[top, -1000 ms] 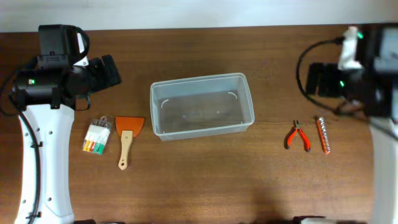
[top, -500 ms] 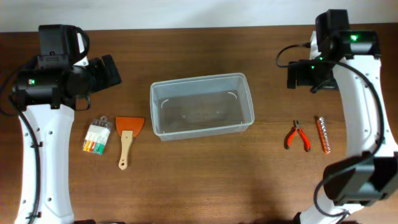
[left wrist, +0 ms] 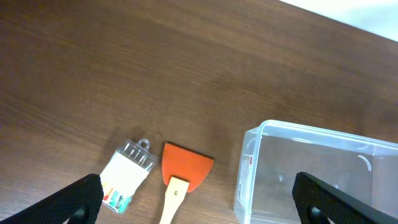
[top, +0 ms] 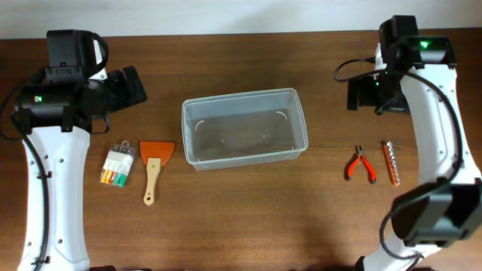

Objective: Pack container
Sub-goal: 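Move the right gripper over the red-handled pliers, then lower the right gripper and grasp the red-handled pliers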

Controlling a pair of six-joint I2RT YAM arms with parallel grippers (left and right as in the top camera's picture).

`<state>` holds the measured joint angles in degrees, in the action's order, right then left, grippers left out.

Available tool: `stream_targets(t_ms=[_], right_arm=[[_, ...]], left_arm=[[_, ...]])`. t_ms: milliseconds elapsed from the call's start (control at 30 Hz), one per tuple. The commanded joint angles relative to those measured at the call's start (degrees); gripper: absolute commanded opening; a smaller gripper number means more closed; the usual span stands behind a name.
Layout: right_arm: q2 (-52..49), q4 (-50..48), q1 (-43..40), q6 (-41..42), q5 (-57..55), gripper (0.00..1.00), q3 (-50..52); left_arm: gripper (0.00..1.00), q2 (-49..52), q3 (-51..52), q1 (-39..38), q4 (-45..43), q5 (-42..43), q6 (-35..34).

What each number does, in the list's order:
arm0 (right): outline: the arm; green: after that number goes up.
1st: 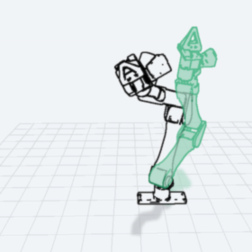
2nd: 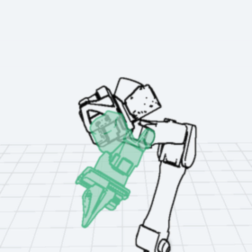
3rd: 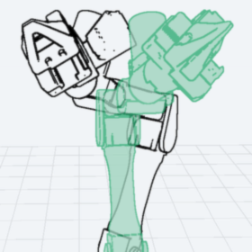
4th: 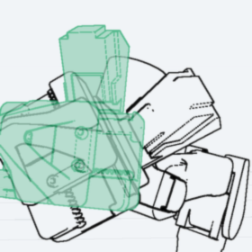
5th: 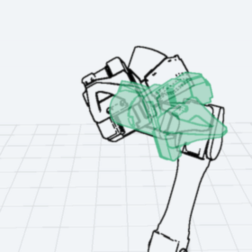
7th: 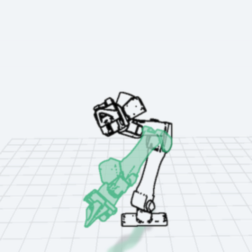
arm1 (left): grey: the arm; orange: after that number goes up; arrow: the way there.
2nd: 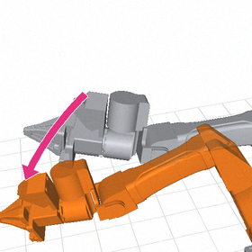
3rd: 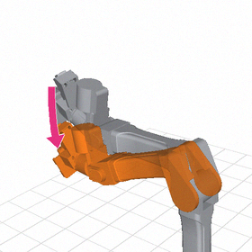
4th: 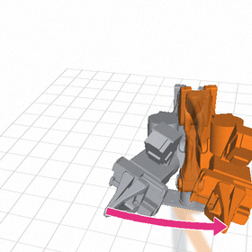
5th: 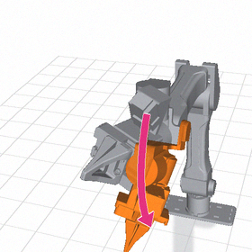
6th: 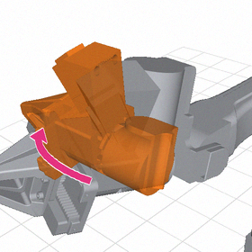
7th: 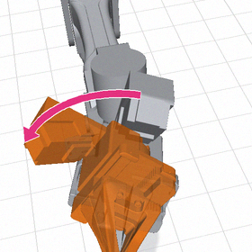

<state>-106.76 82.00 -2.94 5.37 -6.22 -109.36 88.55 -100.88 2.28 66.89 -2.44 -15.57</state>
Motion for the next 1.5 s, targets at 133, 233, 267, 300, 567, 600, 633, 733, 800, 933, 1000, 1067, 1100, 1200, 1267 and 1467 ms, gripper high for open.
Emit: stream_targets(t_ms=[133,233,267,300,567,600,633,733,800,933,1000,1067,1100,1200,1267,1467], right_arm=[[21.6,-6.0,-0.9,0.9,-0.9,0.99,12.0],[30.1,-10.1,-1.0,0.9,-0.9,0.99,20.8],[32.0,-11.1,-1.2,0.9,-0.9,0.99,23.3],[33.8,-12.2,-1.7,0.9,-0.9,0.99,26.3],[33.2,-17.6,-8.0,0.9,-0.8,0.99,40.3],[32.0,-18.4,-8.6,0.9,-0.2,0.99,40.7],[30.9,-19.1,-9.0,0.9,1.0,1.00,41.0],[27.7,-20.9,-9.6,0.9,3.0,0.92,41.2],[26.4,-22.4,-9.3,0.8,3.0,0.90,41.6],[25.7,-26.3,-8.2,0.5,3.6,0.85,44.0],[25.7,-28.0,-7.7,-0.6,4.9,0.82,45.9],[25.7,-29.2,-7.5,-0.6,5.1,0.79,48.1],[25.7,-29.8,-7.5,-0.6,5.7,0.77,49.2],[25.7,-31.0,-7.5,0.9,6.5,0.77,52.6],[25.7,-32.0,-7.5,1.1,6.5,0.78,54.7],[25.7,-35.0,-7.5,5.2,6.5,0.77,58.8]], left_arm=[[0.99,0.0,-0.3,0.2,0.1,-0.6,0.5],[0.99,0.0,-0.3,0.2,0.1,-0.6,0.5],[0.99,0.0,-0.3,0.2,0.1,-0.6,0.5],[0.99,0.0,-0.3,0.2,0.1,-0.6,0.5],[0.99,0.0,-0.3,0.2,0.1,-0.6,0.5],[0.99,0.0,-0.3,0.2,0.1,-0.6,0.5],[0.99,0.0,-0.3,0.2,0.1,-0.6,0.5],[0.99,0.0,-0.3,0.2,0.1,-0.6,0.5],[0.99,0.0,-0.3,0.2,0.1,-0.6,0.5],[0.99,0.0,-0.3,0.2,0.1,-0.6,0.5],[0.99,0.0,-0.3,0.2,0.1,-0.6,0.5],[0.99,0.0,-0.3,0.2,0.1,-0.6,0.5],[0.99,0.0,-0.3,0.2,0.1,-0.6,0.5],[0.99,0.0,-0.3,0.2,0.1,-0.6,0.5],[0.99,0.0,-0.3,0.2,0.1,-0.6,0.5],[0.99,0.0,-0.3,0.2,0.1,-0.6,0.5]])
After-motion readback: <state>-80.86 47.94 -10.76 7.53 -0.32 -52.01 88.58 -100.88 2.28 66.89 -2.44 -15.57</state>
